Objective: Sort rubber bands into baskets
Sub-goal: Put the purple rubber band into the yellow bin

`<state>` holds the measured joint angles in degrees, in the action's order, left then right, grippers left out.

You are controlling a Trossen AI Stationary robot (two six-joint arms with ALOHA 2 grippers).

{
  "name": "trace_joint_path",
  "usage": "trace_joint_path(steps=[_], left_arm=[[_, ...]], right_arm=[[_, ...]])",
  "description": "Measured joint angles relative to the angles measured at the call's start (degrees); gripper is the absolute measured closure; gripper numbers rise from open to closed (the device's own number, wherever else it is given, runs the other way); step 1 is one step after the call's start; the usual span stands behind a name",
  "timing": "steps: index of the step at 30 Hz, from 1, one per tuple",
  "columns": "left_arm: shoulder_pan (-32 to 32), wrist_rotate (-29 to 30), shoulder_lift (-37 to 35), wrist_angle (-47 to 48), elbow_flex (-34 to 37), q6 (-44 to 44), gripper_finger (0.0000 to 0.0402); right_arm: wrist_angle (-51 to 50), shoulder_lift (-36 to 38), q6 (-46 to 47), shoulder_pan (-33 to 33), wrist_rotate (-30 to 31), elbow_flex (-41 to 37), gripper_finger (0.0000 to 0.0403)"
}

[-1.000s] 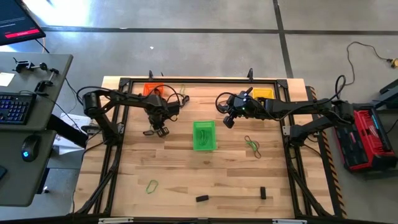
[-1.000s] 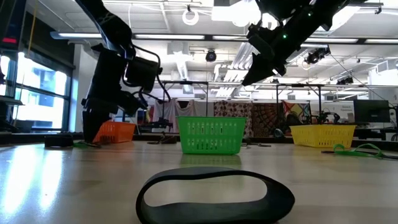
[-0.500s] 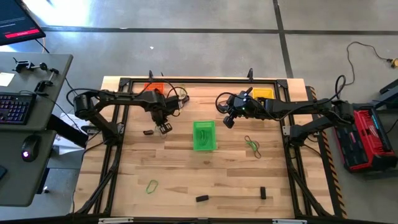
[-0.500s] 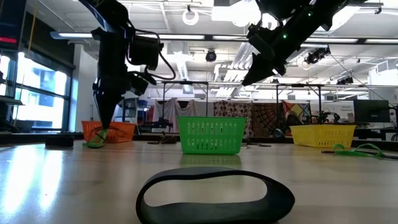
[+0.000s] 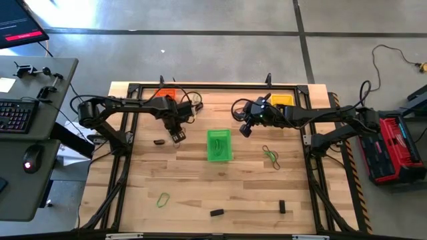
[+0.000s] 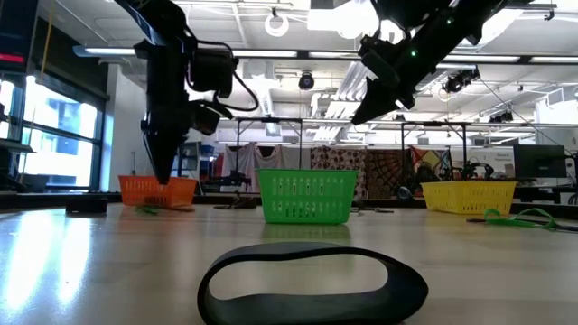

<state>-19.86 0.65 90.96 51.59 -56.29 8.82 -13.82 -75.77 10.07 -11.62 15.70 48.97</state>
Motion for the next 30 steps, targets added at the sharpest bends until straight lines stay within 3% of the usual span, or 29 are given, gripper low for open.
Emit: trace_joint_path(steps=[5, 11, 23, 30], left_arm=[[0.0, -2.5, 0.0, -3.4, 0.0, 0.0, 0.0289], [-0.3, -2.1, 2.3, -5.6, 0.0, 0.7, 0.0280], [-0.4, 0.5, 8.2, -6.6, 0.0, -1.5, 0.0308], [-0.4, 1.4, 10.3, -6.7, -0.3, -4.3, 0.0346]], right_arm=[[0.0, 0.0, 0.0, -0.1, 0.2, 0.0, 0.0403], [0.4, 0.0, -0.1, -0.1, 0.2, 0.0, 0.0403], [0.8, 0.0, -0.1, -0.1, -0.1, 0.0, 0.0403], [0.8, 0.0, -0.1, -0.1, 0.0, 0.0, 0.0403]])
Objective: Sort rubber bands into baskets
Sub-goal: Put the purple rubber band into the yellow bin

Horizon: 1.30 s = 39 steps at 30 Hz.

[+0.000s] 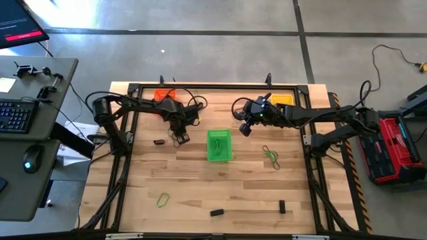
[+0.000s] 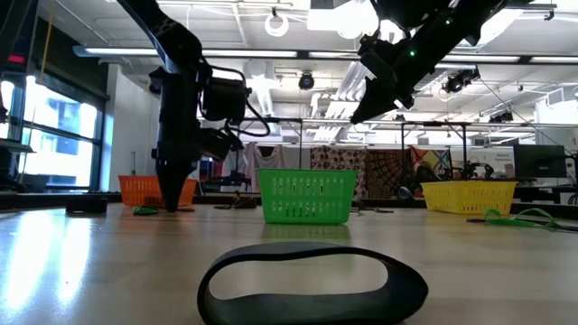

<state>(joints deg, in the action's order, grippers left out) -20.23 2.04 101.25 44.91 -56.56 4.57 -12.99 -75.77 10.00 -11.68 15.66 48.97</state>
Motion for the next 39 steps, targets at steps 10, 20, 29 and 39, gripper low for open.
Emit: trace_joint_path(steps=[10, 20, 29, 39], left_arm=[[-0.2, -5.2, -4.9, -0.2, 0.3, 0.0, 0.0398], [-0.4, -7.1, -13.6, -4.5, 0.3, 6.4, 0.0401], [-0.4, -12.9, -17.8, -15.5, 0.2, 7.2, 0.0401], [0.1, -17.1, -17.8, -30.0, 0.2, 9.2, 0.0401]], right_arm=[[0.0, 0.0, 0.1, 0.0, 0.0, 0.0, 0.0403], [0.2, 0.0, -0.4, 0.0, 0.4, 0.0, 0.0403], [7.2, 0.0, 1.9, -1.2, -9.2, 0.0, 0.0402], [12.5, 0.0, 5.5, -1.0, -11.9, 0.0, 0.0320]])
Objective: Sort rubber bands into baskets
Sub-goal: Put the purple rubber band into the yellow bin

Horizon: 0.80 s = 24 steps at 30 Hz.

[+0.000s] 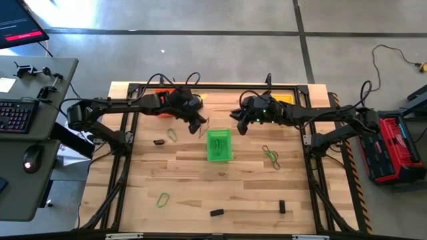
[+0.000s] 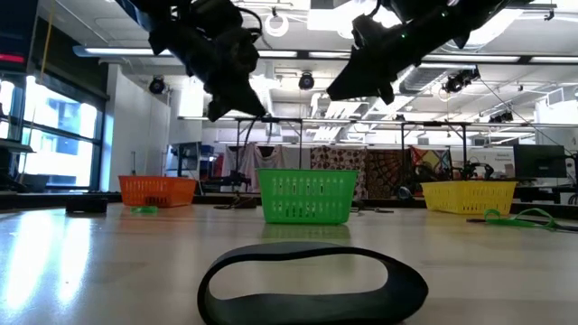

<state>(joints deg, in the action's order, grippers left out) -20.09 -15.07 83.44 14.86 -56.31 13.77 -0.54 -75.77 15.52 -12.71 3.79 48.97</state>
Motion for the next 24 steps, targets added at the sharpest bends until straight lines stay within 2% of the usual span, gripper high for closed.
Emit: trace_joint_path(steps=[5, 8, 12, 15, 20, 24], left_arm=[[0.0, -0.6, 0.0, -4.6, 0.0, 2.5, 0.0401], [0.2, -0.5, 0.0, -7.8, 0.0, 2.7, 0.0401], [0.2, -0.5, 0.0, -10.5, 0.0, 4.0, 0.0401], [0.2, -0.5, 0.0, -10.5, 0.0, 4.2, 0.0401], [0.2, -0.5, 0.0, -10.5, 0.0, 4.2, 0.0401], [0.2, -0.5, 0.0, -10.5, 0.0, 4.2, 0.0401]], right_arm=[[2.0, -1.3, 4.0, 0.0, -0.3, 0.0, 0.0230], [6.7, -4.1, 4.0, 0.3, -0.8, 0.0, 0.0180], [13.2, -8.9, 3.7, 0.9, -0.7, 0.0, 0.0133], [18.5, -11.6, 2.2, 0.9, -0.3, 0.0, 0.0117], [27.6, -15.1, -2.6, 1.5, 0.0, 0.0, 0.0112], [30.0, -17.4, -2.0, 1.5, -1.4, 0.1, 0.0112]])
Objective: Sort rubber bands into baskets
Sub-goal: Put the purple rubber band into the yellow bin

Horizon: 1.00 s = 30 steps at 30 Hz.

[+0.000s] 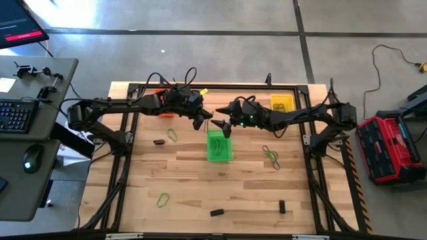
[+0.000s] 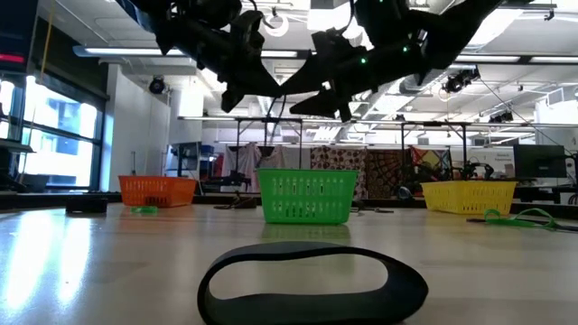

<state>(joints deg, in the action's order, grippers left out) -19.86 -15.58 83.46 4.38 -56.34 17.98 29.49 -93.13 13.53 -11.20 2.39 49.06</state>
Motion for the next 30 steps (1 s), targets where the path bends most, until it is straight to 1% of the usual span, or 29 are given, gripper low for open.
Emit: trace_joint_path(steps=[4, 9, 12, 15, 20, 23, 27, 30], left_arm=[[0.0, 0.0, 0.0, 0.0, 0.0, 0.0, 0.0401], [0.0, 0.0, 0.0, 0.0, 0.0, 0.0, 0.0401], [0.0, 0.0, 0.0, 0.0, 0.0, 0.0, 0.0401], [0.0, -0.3, 0.0, 0.0, 0.0, 0.2, 0.0401], [0.0, -0.5, 0.0, -0.1, 0.0, 0.5, 0.0401], [0.0, -0.5, 0.0, -0.6, 0.0, 0.5, 0.0401], [0.0, -0.4, 0.0, -1.8, 0.0, 0.5, 0.0401], [0.0, 0.7, 0.0, -2.1, 0.0, 1.2, 0.0401]], right_arm=[[3.2, -1.7, 1.1, 0.2, -2.8, 0.0, 0.0112], [7.2, -3.2, 1.3, 0.4, -2.8, 0.0, 0.0112], [8.5, -4.0, 1.5, 0.4, -1.5, 0.0, 0.0112], [8.5, -4.9, 1.1, 0.4, 0.9, 0.0, 0.0112], [8.6, -5.2, 0.6, 0.4, 1.7, 0.0, 0.0112], [8.5, -5.2, 0.4, 0.4, 1.3, 0.0, 0.0112], [8.5, -5.2, 1.0, 0.4, -1.1, 0.0, 0.0112], [8.6, -5.2, 1.8, 0.4, -1.6, 0.0, 0.0112]])
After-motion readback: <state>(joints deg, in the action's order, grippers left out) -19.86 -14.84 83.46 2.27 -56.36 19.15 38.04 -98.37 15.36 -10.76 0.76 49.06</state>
